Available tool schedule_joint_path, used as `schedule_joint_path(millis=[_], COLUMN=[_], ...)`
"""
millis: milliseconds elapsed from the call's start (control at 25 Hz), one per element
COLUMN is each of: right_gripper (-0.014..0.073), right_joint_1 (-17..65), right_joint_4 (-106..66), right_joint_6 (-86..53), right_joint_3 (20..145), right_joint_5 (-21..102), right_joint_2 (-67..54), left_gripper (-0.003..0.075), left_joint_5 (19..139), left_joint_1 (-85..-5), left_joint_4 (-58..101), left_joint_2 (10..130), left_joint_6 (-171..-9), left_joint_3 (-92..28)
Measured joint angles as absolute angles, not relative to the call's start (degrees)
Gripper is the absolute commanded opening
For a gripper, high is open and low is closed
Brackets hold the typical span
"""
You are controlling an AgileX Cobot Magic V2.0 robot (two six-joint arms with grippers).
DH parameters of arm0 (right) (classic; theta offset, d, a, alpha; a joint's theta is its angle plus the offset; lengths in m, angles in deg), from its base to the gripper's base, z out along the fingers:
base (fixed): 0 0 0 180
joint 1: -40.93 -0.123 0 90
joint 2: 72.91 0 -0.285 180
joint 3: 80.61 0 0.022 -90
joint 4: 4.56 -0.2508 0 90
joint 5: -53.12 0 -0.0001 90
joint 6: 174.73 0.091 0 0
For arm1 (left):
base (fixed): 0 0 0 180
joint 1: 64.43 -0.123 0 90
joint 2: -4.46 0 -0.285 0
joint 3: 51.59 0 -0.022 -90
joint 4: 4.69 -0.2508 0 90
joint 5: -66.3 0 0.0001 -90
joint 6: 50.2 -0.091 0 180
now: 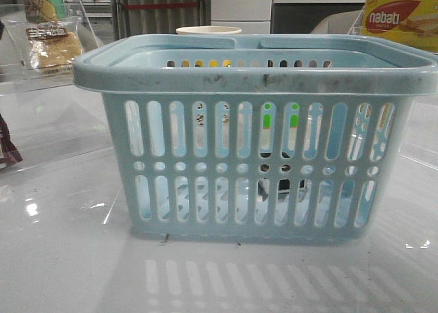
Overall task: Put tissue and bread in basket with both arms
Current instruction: 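Reach the left gripper to the packaged bread bun on the shelf and grasp it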
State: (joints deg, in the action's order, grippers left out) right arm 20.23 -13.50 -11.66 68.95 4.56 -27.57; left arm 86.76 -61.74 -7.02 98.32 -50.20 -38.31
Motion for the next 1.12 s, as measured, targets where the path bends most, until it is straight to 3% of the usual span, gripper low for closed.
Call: schedule_joint_path(millis=[680, 1120], right_gripper=[0.0510, 0.0510], right_joint_1=[20.2, 20.2], right_joint_4=[-13.5, -13.5], right_joint_6=[-11.8, -11.8], right_joint_3=[69.0, 69.0], right_joint_5=[4.6, 4.6], right_joint_2=[-27.6, -27.6], left_gripper=[0.0574, 0.0235], left_joint_5=[86.8, 85.3], left_joint_1=[-62.3, -62.3], left_joint_4=[-6.2, -5.6], left_joint_2=[127.9, 129.7], left_joint_6=[-50.2, -50.2], left_joint_3=[-69.8, -71.5])
